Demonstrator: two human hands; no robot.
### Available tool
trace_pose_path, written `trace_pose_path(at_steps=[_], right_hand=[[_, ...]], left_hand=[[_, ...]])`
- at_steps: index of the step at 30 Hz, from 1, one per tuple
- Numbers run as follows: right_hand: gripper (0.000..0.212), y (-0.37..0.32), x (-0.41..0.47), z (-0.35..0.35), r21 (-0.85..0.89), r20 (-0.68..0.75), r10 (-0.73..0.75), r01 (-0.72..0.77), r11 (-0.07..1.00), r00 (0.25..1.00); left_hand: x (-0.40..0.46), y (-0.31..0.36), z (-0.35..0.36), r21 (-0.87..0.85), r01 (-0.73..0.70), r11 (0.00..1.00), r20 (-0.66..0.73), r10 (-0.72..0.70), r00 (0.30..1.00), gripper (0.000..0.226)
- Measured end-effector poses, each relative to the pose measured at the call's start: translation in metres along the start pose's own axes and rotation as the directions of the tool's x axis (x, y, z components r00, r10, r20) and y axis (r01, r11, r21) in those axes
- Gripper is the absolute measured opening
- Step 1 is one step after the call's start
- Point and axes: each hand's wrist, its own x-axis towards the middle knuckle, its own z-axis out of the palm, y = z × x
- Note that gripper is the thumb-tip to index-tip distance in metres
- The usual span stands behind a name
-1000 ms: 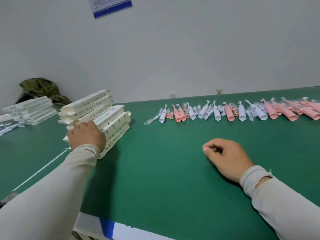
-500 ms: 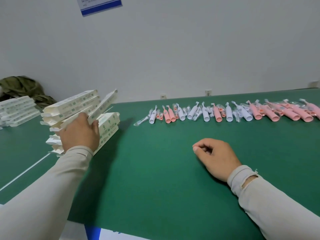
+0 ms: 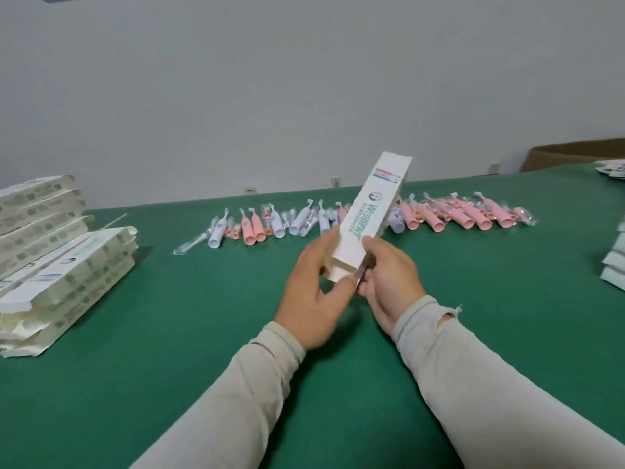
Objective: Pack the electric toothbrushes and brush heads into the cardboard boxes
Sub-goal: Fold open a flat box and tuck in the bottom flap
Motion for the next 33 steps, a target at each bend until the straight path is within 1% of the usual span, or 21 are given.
trace_pose_path(at_steps=[1,2,3,4,5,7,8,9,10,11,12,13,14,15,16,18,21,24,27,31,33], right_hand=[[0.021,-0.002,0.002,-0.001,0.021,-0.004,0.030,-0.030,0.999,1.000],[0.021,-0.004,0.003,-0.002,0.043,0.014,0.066,-0.067,0.997,0.998],[0.021,-0.004,0.003,-0.002,0.063,0.048,0.106,-0.109,0.992,0.993],[0.024,-0.002,0.001,-0.001,0.060,0.097,0.148,-0.155,0.986,0.984],[0.027,0.002,-0.003,0.001,0.025,0.155,0.195,-0.201,0.979,0.969],[0.031,0.010,-0.011,0.007,-0.093,0.263,0.279,-0.263,0.960,0.924],[0.032,0.014,-0.014,0.010,-0.143,0.308,0.303,-0.271,0.952,0.902],[0.032,0.018,-0.017,0.012,-0.183,0.336,0.317,-0.268,0.946,0.887],[0.030,0.022,-0.019,0.015,-0.225,0.336,0.316,-0.250,0.942,0.888],[0.029,0.025,-0.020,0.016,-0.283,0.308,0.289,-0.202,0.938,0.907],[0.028,0.028,-0.018,0.016,-0.373,0.262,0.234,-0.125,0.919,0.936],[0.030,0.030,-0.016,0.015,-0.482,0.215,0.154,-0.033,0.876,0.964],[0.031,0.031,-0.014,0.014,-0.569,0.181,0.063,0.053,0.820,0.981],[0.035,0.032,-0.013,0.013,-0.608,0.168,-0.013,0.114,0.786,0.986],[0.040,0.032,-0.013,0.012,-0.598,0.176,-0.048,0.146,0.788,0.983],[0.045,0.032,-0.014,0.012,-0.552,0.226,-0.029,0.152,0.820,0.974],[0.030,0.036,-0.017,0.014,-0.578,0.292,-0.053,0.221,0.785,0.955],[0.020,0.037,-0.019,0.013,-0.589,0.290,-0.117,0.273,0.761,0.950],[0.018,0.033,-0.020,0.013,-0.567,0.287,-0.204,0.338,0.751,0.936],[0.021,0.032,-0.023,0.015,-0.523,0.309,-0.270,0.400,0.753,0.912],[0.022,0.032,-0.024,0.016,-0.523,0.313,-0.284,0.414,0.745,0.906]], left_hand=[[0.001,-0.002,-0.002,-0.186,0.071,0.980,-0.091,-0.089,0.992,0.057],[0.003,-0.003,-0.006,-0.342,0.135,0.930,-0.169,-0.202,0.965,0.048],[0.007,-0.006,-0.011,-0.455,0.208,0.866,-0.195,-0.325,0.925,0.038],[0.011,-0.009,-0.017,-0.546,0.284,0.788,-0.153,-0.427,0.891,0.035],[0.012,-0.011,-0.022,-0.622,0.349,0.701,-0.054,-0.483,0.874,0.042],[0.011,-0.012,-0.028,-0.746,0.433,0.506,0.162,-0.493,0.855,0.062],[0.009,-0.011,-0.029,-0.786,0.457,0.416,0.229,-0.491,0.841,0.069],[0.009,-0.010,-0.030,-0.819,0.457,0.348,0.251,-0.499,0.829,0.072],[0.010,-0.010,-0.031,-0.848,0.435,0.302,0.242,-0.511,0.825,0.071],[0.011,-0.010,-0.032,-0.877,0.395,0.273,0.208,-0.526,0.825,0.066],[0.013,-0.010,-0.033,-0.903,0.348,0.250,0.164,-0.549,0.819,0.062],[0.014,-0.011,-0.035,-0.923,0.305,0.236,0.121,-0.575,0.809,0.058],[0.015,-0.012,-0.037,-0.934,0.271,0.231,0.084,-0.598,0.797,0.056],[0.015,-0.013,-0.039,-0.941,0.248,0.232,0.056,-0.616,0.786,0.055],[0.016,-0.015,-0.041,-0.945,0.231,0.232,0.035,-0.630,0.776,0.057],[0.017,-0.016,-0.043,-0.951,0.200,0.238,0.004,-0.634,0.773,0.061],[0.017,-0.018,-0.040,-0.955,0.199,0.221,0.020,-0.622,0.783,0.060],[0.015,-0.017,-0.033,-0.940,0.256,0.227,0.068,-0.609,0.790,0.062],[0.013,-0.015,-0.026,-0.942,0.281,0.183,0.135,-0.559,0.818,0.059],[0.013,-0.013,-0.023,-0.930,0.319,0.184,0.158,-0.583,0.797,0.078],[0.013,-0.014,-0.023,-0.930,0.325,0.170,0.170,-0.585,0.793,0.079]])
